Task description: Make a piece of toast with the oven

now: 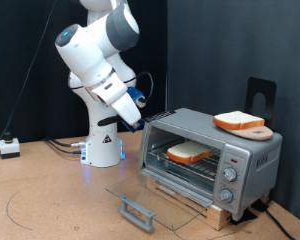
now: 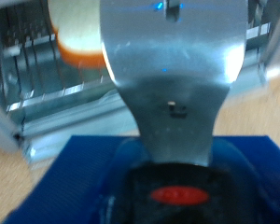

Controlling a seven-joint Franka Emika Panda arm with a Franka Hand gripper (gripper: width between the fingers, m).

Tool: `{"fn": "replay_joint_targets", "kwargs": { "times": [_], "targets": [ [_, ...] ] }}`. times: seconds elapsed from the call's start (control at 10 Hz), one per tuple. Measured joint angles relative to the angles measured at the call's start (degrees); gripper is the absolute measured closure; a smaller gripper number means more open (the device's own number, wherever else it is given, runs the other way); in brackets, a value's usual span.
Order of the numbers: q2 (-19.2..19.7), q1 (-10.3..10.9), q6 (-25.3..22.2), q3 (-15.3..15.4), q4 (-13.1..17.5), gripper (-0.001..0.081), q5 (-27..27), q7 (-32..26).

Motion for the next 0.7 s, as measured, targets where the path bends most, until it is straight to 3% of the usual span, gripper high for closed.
{"fn": "replay_joint_targets", "kwargs": {
  "times": [0.3,0.7],
  "targets": [
    [-0.54,3.80,-5.02,0.63,1.43,0.0408,6.30,-10.01],
    [-1.35,7.37,-14.69,4.49,3.85,0.0408,4.62,-10.80]
  ]
}}
